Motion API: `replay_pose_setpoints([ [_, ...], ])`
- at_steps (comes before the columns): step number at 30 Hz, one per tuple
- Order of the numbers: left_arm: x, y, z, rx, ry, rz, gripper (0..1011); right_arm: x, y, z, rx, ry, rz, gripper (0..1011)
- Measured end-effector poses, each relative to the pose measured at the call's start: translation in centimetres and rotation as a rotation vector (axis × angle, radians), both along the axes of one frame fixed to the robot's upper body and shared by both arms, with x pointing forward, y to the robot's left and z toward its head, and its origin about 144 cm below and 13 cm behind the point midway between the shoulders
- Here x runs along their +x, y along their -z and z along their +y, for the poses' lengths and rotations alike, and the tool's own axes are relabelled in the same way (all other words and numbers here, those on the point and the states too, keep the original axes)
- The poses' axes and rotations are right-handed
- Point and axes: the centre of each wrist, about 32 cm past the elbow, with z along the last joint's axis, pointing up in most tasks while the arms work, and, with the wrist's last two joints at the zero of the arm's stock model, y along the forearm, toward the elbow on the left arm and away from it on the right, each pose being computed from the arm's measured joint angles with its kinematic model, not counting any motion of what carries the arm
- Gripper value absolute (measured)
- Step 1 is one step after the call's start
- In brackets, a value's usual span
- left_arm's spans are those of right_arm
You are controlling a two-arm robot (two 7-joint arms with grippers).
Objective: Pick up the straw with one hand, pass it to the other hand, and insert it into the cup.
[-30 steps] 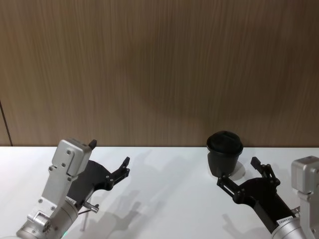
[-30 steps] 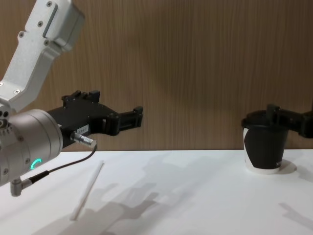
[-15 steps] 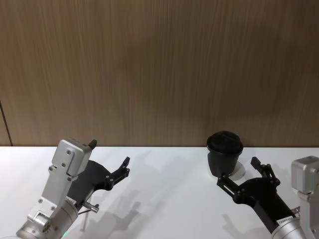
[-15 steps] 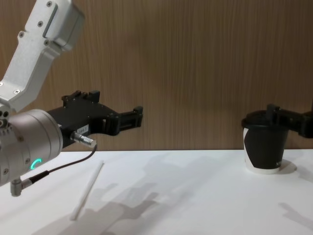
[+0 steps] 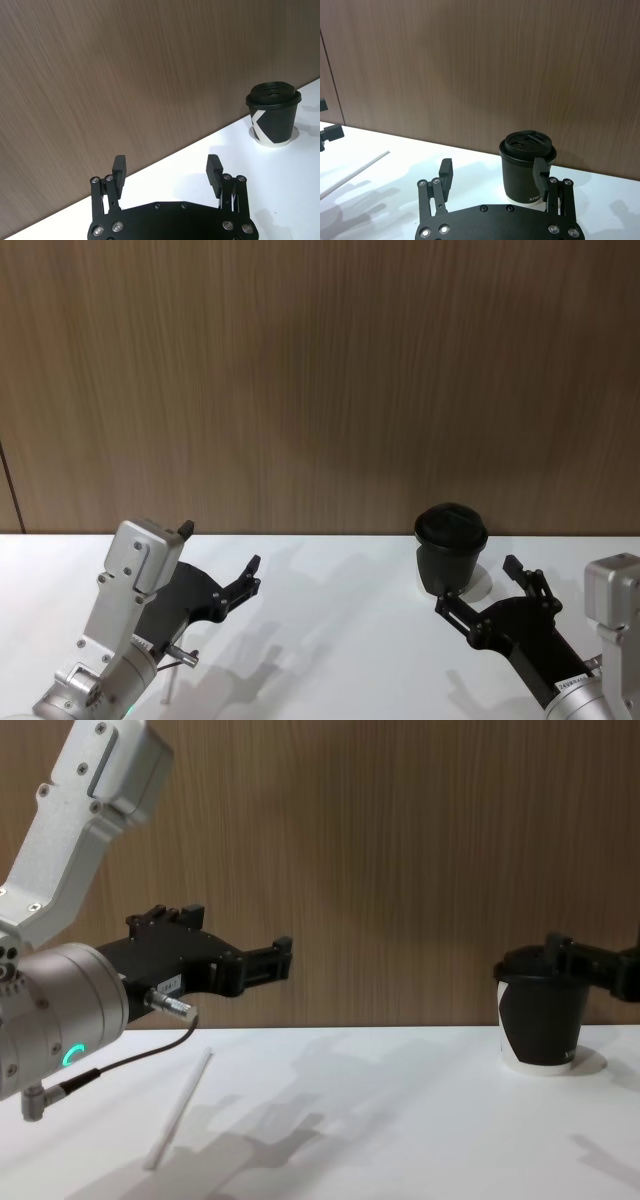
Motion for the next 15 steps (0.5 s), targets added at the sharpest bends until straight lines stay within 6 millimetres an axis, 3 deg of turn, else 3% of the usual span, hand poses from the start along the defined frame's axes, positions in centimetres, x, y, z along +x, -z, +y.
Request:
replay_pose_setpoints([
  [8, 0.0, -0.1, -0.1, -0.001, -0.001, 0.001, 1002, 0.0, 0.0, 0.0, 0.0, 0.0, 0.0, 1001],
  [15, 0.2, -0.4, -1.4, -0.013, -0.025, 0.024, 1003, 0.0, 0.0, 0.0, 0.0, 0.0, 0.0, 1001],
])
